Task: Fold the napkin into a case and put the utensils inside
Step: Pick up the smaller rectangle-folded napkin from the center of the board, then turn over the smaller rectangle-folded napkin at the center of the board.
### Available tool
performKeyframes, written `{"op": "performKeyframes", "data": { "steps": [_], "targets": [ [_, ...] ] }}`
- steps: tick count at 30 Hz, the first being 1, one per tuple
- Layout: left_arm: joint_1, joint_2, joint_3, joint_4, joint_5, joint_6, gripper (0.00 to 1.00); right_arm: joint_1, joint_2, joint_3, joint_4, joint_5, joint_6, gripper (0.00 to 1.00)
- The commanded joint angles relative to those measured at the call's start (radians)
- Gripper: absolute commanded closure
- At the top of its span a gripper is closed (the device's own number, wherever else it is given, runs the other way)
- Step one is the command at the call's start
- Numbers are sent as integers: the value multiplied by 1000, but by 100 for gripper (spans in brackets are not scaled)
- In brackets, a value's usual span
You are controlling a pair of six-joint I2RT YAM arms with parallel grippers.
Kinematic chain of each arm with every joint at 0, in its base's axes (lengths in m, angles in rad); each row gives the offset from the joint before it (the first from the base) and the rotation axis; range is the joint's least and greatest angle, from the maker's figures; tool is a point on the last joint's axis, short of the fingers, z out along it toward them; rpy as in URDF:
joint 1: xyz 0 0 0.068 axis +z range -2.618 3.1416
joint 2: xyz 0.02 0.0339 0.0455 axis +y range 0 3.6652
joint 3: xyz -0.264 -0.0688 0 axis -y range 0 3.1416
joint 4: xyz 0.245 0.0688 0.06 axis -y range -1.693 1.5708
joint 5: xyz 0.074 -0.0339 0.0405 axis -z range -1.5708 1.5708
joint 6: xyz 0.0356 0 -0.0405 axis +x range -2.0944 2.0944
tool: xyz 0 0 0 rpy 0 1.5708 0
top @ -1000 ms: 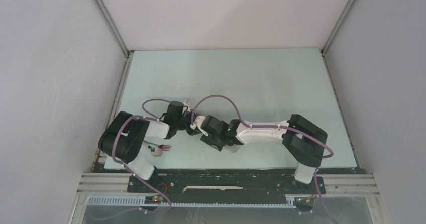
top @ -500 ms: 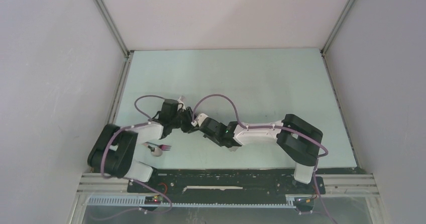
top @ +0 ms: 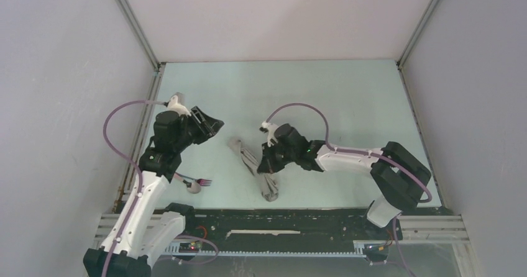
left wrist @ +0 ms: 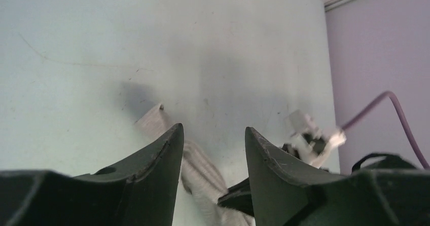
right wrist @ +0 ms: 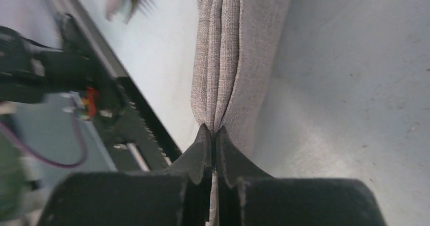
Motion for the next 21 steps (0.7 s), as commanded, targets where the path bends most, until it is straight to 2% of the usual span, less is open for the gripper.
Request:
{"op": "performKeyframes", "data": {
  "steps": [1, 5, 10, 12, 15, 17, 19, 21],
  "targets": [
    [4, 18, -9, -114, -11, 39, 47, -125, 7, -159, 430, -378, 385, 100],
    [0, 46, -44, -80, 51, 30, 47, -243, 113, -302, 780, -518, 593, 100],
    [-95, 143, -59, -1, 106, 21, 48, -368, 239, -393, 1012, -602, 678, 100],
    [-143, 207, -65, 79, 135, -7, 48, -413, 253, -410, 1041, -626, 683, 93],
    [-185, 322, -92, 260, 224, -86, 48, -475, 204, -407, 856, -637, 565, 77],
    [-203, 447, -74, 366, 282, -128, 49, -507, 115, -366, 528, -567, 339, 63],
    [-219, 545, -47, 457, 323, -168, 51, -515, -9, -293, 110, -396, 154, 54],
    [-228, 632, -22, 539, 353, -206, 54, -482, -132, -234, -109, -236, 62, 50]
  ]
}}
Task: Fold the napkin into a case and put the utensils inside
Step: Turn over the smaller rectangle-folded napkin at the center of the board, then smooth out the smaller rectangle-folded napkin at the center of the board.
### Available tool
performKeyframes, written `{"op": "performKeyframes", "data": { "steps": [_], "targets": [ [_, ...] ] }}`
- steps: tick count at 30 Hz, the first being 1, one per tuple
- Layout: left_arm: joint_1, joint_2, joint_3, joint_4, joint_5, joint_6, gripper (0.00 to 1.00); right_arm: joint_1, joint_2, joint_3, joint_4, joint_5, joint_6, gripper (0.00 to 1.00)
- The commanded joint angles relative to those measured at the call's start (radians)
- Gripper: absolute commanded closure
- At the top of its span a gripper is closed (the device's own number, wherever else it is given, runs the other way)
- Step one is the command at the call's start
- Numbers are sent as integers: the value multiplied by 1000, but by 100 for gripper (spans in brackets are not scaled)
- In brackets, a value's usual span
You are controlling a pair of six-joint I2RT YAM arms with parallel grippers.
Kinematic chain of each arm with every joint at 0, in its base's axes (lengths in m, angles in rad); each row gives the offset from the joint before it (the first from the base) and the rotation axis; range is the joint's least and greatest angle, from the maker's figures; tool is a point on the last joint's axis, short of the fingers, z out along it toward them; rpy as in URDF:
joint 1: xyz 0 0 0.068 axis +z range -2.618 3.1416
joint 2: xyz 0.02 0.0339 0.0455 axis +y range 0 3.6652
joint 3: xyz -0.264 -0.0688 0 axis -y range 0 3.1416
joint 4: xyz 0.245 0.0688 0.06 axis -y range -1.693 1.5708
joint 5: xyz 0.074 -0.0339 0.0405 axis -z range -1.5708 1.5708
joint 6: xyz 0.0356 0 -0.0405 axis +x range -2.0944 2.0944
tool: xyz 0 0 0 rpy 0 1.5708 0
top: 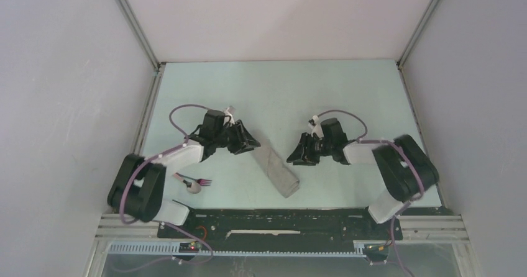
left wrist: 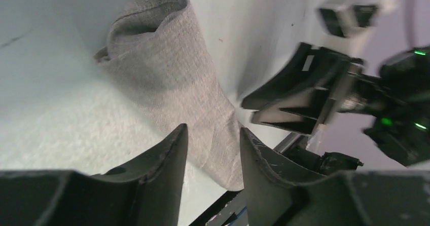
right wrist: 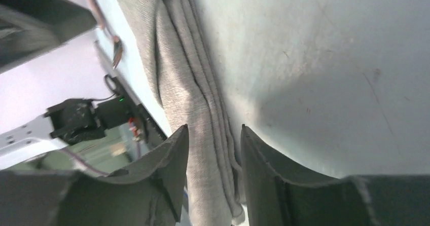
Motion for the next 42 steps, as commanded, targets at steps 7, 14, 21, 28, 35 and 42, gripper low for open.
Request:
{"op": "performKeyframes", "data": {
  "steps": [7, 14, 21, 28, 35, 42],
  "targets": [
    [-18, 319, 120, 318, 44, -123, 66, 234, -302, 187, -559, 169, -245, 48],
    [1, 478, 165, 249, -64, -90, 68, 248, -211, 60, -463, 242, -202, 53],
    [-14, 376, 211, 156, -78, -17, 60, 332, -303, 175, -717, 458, -292, 50],
    [-20, 299, 264, 112, -2, -38, 52, 363, -320, 218, -608, 302, -199, 47],
    [-17, 472, 303, 92, -122, -11, 54, 343, -220, 69, -412, 234, -123, 48],
    [-27, 466, 377, -44, -220, 109, 52, 335, -300, 51, -504, 316, -167, 48]
  ]
}}
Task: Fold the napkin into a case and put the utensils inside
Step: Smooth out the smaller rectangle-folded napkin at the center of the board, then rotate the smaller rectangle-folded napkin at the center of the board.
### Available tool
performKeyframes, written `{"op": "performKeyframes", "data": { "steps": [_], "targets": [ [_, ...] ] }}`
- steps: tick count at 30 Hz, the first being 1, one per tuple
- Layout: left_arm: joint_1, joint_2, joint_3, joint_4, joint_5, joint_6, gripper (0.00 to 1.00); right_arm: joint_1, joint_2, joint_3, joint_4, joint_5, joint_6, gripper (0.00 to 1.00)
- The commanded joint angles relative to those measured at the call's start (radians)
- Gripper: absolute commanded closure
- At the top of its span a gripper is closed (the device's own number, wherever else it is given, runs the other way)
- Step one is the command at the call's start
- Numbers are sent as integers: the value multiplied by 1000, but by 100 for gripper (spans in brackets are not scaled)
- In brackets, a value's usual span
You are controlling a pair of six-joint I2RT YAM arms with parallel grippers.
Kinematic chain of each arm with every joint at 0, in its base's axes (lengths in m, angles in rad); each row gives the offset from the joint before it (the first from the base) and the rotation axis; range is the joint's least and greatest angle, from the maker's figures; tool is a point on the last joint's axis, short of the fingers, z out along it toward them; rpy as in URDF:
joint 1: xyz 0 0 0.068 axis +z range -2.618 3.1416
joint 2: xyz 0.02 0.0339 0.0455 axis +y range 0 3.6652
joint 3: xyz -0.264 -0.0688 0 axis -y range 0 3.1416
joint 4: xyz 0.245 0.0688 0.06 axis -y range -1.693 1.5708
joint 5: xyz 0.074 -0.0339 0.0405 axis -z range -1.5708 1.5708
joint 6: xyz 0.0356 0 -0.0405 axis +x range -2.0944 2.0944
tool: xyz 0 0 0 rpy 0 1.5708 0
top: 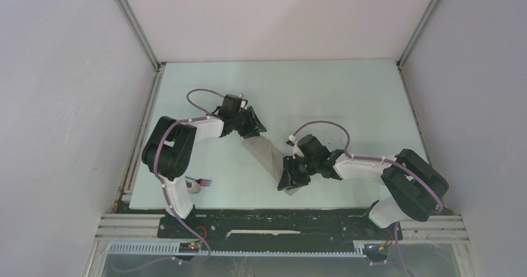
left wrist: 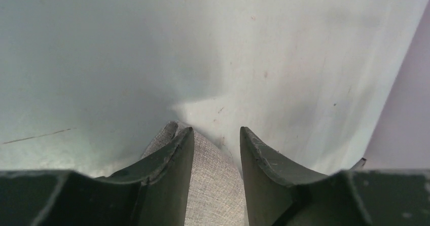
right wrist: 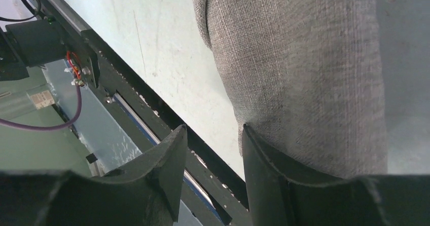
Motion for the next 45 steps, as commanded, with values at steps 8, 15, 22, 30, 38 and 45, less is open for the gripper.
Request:
{"op": "performKeyframes", "data": {
  "steps": [8, 15, 22, 30, 38, 45],
  "targets": [
    [-38, -270, 49, -208, -125, 142, 46, 37, -67, 35, 29, -47, 49, 46],
    [-38, -430, -15, -269, -134, 174, 44, 83, 1, 34, -71, 113, 50, 47],
    [-38, -484, -45, -263, -48, 166, 41, -285, -18, 28, -137, 374, 42, 45],
    [-46, -411, -29, -194, 24, 108, 40, -607, 429, 689, -244, 136, -179, 46],
    [-66, -211, 31, -107, 97, 96, 39, -653, 341, 547, -248, -90, -145, 41],
    [-166, -63, 15, -46, 83, 67, 43, -662, 332, 367, -18, -216, -36, 42]
  ]
}}
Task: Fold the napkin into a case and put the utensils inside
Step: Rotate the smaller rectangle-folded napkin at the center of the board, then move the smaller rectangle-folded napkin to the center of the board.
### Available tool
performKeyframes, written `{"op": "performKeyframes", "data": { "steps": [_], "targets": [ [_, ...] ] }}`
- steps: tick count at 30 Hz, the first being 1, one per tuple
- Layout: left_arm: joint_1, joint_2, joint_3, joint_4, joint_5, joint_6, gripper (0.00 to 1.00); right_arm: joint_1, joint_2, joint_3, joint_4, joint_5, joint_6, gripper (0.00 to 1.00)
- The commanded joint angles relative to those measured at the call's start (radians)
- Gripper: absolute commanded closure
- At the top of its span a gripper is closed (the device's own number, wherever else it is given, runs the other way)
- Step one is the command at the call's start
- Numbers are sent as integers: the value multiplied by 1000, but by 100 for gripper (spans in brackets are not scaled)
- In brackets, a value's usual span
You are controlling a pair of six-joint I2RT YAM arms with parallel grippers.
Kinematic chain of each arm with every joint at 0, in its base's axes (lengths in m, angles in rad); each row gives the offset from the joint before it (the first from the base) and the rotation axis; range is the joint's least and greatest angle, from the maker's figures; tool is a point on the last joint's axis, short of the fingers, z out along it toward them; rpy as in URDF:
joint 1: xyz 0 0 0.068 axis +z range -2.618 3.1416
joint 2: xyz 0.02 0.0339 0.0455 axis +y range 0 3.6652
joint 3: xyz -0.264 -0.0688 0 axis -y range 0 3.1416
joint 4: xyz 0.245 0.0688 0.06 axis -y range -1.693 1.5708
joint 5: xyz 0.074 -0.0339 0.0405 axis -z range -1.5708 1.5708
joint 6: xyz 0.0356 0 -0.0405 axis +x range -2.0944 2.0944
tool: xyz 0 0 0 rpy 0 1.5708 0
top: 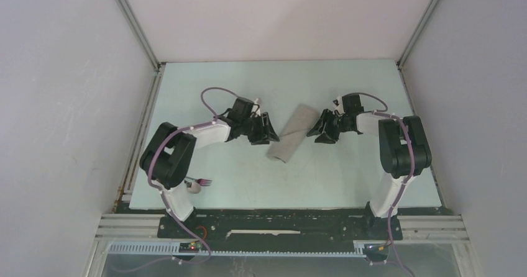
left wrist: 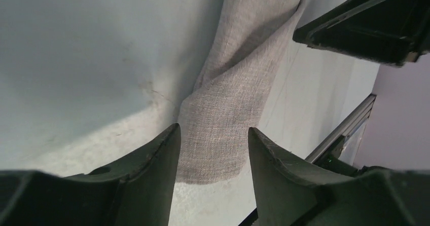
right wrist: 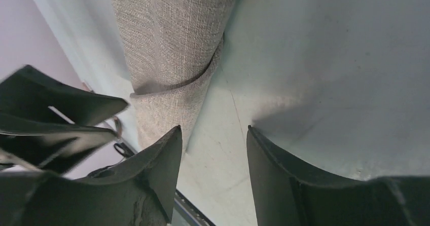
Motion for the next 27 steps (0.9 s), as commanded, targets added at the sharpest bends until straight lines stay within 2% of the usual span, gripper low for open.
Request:
{"op": "performKeyframes", "data": {
  "steps": [1, 5, 9, 12, 16, 21, 24, 27],
  "targets": [
    [-60, 62, -5, 87, 17, -42, 45, -11, -3, -36, 168, -122, 76, 42],
    [-95, 144, 19, 176, 34, -93, 48, -51, 41, -32, 256, -161, 117, 43],
    [-140, 244, 115, 222, 43, -149, 49, -97, 91, 50, 231, -154, 105, 43],
    [-167, 338, 227, 223, 37, -179, 49, -137, 116, 125, 119, -82, 62, 43],
    [-178, 452, 399, 200, 18, -206, 49, -188, 149, 190, 74, -41, 44, 43],
    [-178, 586, 650, 102, 7, -192, 46, -259, 160, 283, -30, 69, -20, 40],
    [-166, 593, 746, -4, -6, -151, 44, -288, 139, 374, -176, 183, -96, 35],
    [-154, 450, 655, -33, -25, -106, 42, -274, 57, 426, -309, 277, -164, 29]
  ]
}}
